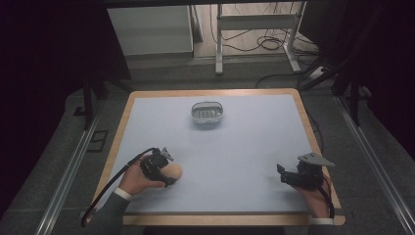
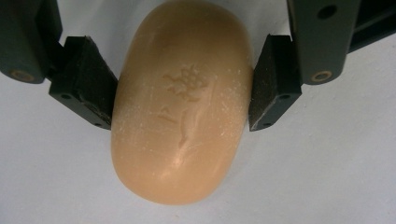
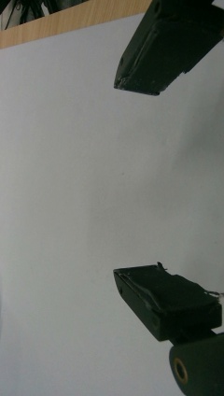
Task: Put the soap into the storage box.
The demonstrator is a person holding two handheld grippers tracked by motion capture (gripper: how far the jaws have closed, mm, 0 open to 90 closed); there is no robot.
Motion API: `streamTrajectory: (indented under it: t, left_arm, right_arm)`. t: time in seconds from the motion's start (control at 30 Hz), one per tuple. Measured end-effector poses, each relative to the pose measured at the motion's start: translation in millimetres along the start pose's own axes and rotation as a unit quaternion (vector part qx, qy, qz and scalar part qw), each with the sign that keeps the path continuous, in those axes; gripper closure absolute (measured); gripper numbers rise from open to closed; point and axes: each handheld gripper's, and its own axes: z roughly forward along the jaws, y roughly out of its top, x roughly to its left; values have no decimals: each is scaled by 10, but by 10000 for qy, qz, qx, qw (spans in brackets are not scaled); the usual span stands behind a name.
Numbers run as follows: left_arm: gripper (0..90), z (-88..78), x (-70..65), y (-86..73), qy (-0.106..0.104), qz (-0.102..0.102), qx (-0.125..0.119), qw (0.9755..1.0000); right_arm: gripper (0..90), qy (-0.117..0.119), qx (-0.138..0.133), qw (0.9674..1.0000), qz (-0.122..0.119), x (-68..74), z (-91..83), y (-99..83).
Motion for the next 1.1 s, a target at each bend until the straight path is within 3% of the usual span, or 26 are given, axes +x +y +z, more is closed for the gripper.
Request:
streamTrajectory:
  t: [0.17, 0.4, 1.1]
  left_arm:
    - [295, -26, 28, -8, 67, -41, -31, 10000]
    - [299, -186, 101, 18, 77, -129, -235, 9996]
    - [303, -351, 65, 238, 165, 41, -417, 9990]
  right_arm:
    - [84, -20, -20, 10000, -15, 5, -10, 8]
    - [84, -38, -7, 10000, -5, 5, -5, 5]
    - [84, -30, 18, 10000, 1, -2, 4, -1]
